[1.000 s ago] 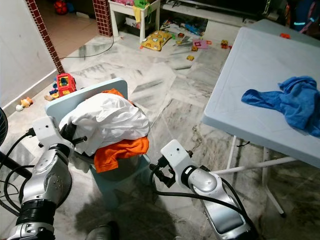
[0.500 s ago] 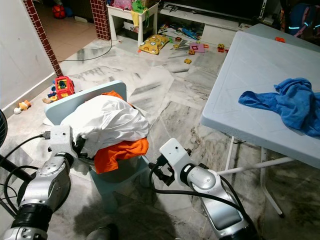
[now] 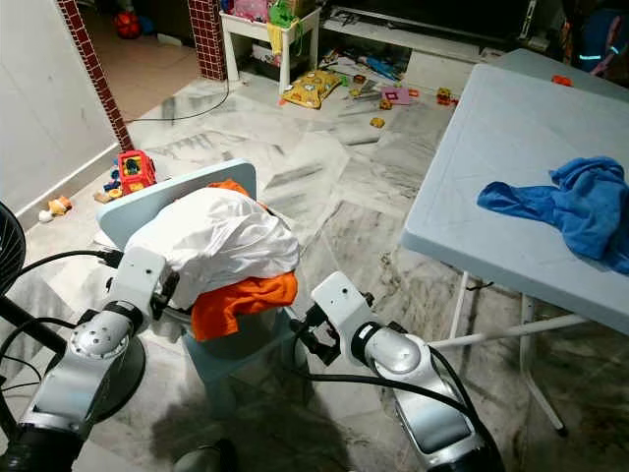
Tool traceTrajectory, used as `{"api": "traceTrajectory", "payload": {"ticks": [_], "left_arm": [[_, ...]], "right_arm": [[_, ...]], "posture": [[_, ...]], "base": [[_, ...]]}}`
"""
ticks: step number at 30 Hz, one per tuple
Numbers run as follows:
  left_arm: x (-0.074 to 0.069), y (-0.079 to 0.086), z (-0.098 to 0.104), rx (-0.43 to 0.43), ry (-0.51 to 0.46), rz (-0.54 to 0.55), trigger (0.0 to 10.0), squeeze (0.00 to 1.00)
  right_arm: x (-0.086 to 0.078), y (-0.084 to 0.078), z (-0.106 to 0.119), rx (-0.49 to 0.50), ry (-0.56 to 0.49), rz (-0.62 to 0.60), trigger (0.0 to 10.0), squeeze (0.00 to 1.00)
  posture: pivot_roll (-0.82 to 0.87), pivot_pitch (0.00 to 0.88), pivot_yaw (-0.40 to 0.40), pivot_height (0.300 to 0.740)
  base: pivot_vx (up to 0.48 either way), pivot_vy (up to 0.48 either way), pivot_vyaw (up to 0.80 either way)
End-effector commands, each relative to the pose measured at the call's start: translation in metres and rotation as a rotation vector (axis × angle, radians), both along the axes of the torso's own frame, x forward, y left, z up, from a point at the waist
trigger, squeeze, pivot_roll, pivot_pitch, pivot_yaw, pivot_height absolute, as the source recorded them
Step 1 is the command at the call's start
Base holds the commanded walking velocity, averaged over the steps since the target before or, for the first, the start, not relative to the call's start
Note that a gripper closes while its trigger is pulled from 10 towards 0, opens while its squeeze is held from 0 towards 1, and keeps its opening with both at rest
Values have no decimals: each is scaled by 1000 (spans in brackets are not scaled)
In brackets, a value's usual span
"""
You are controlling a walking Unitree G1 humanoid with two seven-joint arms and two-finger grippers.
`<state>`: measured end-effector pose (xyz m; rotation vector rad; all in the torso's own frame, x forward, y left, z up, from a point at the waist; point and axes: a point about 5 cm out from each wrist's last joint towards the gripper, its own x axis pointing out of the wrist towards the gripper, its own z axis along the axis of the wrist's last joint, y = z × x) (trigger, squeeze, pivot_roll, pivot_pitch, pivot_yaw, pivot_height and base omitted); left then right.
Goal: Hang hanger
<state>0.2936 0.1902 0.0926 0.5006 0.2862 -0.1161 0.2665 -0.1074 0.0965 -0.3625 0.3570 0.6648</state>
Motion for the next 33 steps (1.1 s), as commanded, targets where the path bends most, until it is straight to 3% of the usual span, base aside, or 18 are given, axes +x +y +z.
{"api": "traceTrajectory", "payload": {"ticks": [1, 10, 19, 20, 31, 32, 33], "left_arm": [[0, -2, 3, 35, 7, -41, 10000, 0], [3, -3, 5, 123, 78, -165, 10000, 0], [7, 4, 11, 147, 77, -174, 10000, 0], [8, 5, 12, 139, 75, -171, 10000, 1000], [11, 9, 8, 178, 100, -182, 10000, 984], [12, 9, 6, 186, 114, -195, 10000, 757], [12, 9, 5, 191, 122, -203, 10000, 647]], "right_arm": [[2, -2, -1, -1, 3, -9, 10000, 0], [2, -1, -1, 1, 2, -10, 10000, 0], [1, 0, -3, 3, 7, -13, 10000, 0], [1, 1, -3, 4, 7, -13, 10000, 0], [1, 1, -3, 7, 7, -17, 10000, 0], [1, 1, -3, 7, 8, -17, 10000, 0], [0, 1, -3, 7, 9, -17, 10000, 0]], "posture": [[-128, 93, -14, 740], [-132, 92, -8, 740], [-129, 97, -4, 740], [-129, 97, -4, 740], [-130, 99, 3, 740], [-130, 99, 4, 740], [-131, 99, 4, 740]], "base": [[0, 0, 0], [0, 0, 0], [0, 0, 0], [0, 0, 0], [0, 0, 0], [0, 0, 0], [0, 0, 0]]}}
